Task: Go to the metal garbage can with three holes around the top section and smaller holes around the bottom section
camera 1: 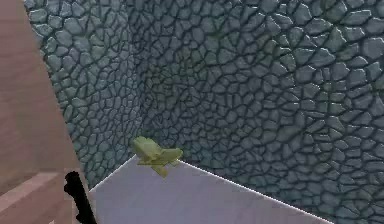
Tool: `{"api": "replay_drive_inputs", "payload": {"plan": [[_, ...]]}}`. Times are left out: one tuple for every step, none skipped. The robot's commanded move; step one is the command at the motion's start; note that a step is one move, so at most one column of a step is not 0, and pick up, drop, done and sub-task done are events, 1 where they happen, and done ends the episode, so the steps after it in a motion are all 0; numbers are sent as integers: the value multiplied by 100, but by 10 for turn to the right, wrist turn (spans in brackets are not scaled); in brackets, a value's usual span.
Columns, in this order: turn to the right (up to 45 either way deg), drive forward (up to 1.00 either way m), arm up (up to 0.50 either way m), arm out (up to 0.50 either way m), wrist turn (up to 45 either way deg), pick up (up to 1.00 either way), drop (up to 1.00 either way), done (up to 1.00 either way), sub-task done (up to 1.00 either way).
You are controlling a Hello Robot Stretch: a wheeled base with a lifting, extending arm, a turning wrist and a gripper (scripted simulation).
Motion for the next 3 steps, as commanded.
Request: {"api": "replay_drive_inputs", "payload": {"plan": [[450,0,0,0,0,0,0,0,0],[450,0,0,0,0,0,0,0,0],[450,0,0,0,0,0,0,0,0]]}}
